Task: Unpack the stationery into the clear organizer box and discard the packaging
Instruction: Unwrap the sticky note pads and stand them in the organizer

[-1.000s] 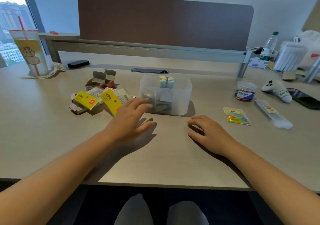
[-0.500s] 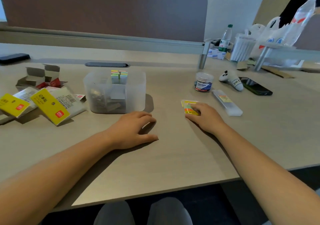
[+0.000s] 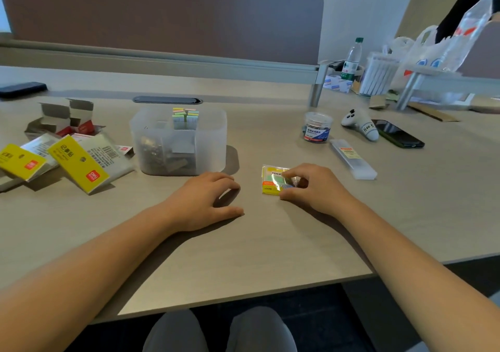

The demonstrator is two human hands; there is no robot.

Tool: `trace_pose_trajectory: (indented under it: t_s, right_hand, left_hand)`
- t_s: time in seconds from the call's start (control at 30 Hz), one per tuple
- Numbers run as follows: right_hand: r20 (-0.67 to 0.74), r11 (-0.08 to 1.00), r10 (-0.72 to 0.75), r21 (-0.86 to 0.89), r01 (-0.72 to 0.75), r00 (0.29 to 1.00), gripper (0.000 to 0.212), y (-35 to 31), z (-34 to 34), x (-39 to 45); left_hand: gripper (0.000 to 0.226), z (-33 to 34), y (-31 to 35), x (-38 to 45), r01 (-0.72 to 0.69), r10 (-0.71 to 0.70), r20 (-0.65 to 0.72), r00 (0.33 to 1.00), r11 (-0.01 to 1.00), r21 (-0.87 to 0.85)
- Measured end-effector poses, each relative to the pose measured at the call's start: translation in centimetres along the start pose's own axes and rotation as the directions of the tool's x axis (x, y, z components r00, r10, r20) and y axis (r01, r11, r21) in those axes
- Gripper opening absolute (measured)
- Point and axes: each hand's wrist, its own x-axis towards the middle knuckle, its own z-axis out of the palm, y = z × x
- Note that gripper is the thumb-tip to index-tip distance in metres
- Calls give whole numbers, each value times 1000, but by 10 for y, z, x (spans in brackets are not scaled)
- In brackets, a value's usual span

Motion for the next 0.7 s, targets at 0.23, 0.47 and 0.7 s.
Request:
trace_pose_trajectory:
  t_s: [0.23,0.47,0.7]
  right_hand:
    - [124,955,172,-266,-134,977,61,3,1,17]
    - [99,903,285,306,-302,953,50,-8,-2,16]
    - [154,510,273,814,-278,950,31,-25,3,9]
  left_hand:
    - [65,2,-2,0,2,-2,-11,1000,1000,-21]
    - [55,4,-5,2,-1,-1,-51,999,999,-37]
    - [42,-1,-3,1,78,-146,-151,978,920,-383]
